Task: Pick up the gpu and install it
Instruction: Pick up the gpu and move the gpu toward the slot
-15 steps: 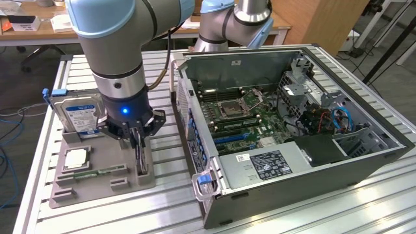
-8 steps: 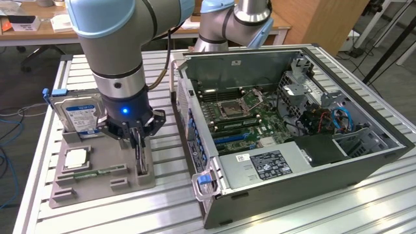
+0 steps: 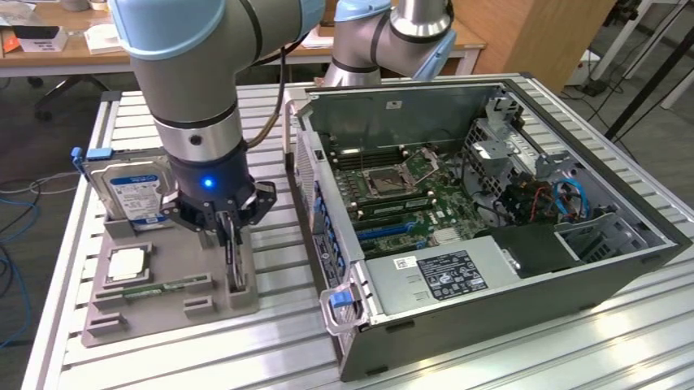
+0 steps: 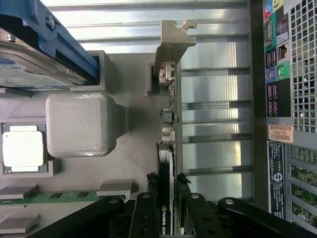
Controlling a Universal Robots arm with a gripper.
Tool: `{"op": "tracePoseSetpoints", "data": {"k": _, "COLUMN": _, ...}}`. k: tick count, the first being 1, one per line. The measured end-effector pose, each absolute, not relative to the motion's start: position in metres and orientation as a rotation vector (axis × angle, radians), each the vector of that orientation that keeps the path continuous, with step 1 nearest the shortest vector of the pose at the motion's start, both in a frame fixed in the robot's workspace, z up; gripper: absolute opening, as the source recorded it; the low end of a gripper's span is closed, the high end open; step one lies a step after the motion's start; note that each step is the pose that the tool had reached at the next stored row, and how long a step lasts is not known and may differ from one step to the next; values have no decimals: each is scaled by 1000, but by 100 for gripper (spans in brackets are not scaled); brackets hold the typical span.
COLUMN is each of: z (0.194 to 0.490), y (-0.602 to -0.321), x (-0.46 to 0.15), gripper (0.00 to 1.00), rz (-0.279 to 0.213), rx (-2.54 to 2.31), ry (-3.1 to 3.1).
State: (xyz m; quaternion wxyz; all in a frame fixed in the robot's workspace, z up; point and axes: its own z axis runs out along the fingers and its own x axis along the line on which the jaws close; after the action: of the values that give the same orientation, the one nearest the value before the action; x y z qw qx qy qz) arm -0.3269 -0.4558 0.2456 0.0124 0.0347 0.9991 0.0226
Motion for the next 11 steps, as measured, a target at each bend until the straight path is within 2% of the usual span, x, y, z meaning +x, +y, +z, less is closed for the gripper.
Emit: {"op": "tracePoseSetpoints", "data": {"k": 11, "z": 253, "y": -456, "x": -327, "gripper": 26, "rz": 71, "rx": 108, "ry": 3114}}
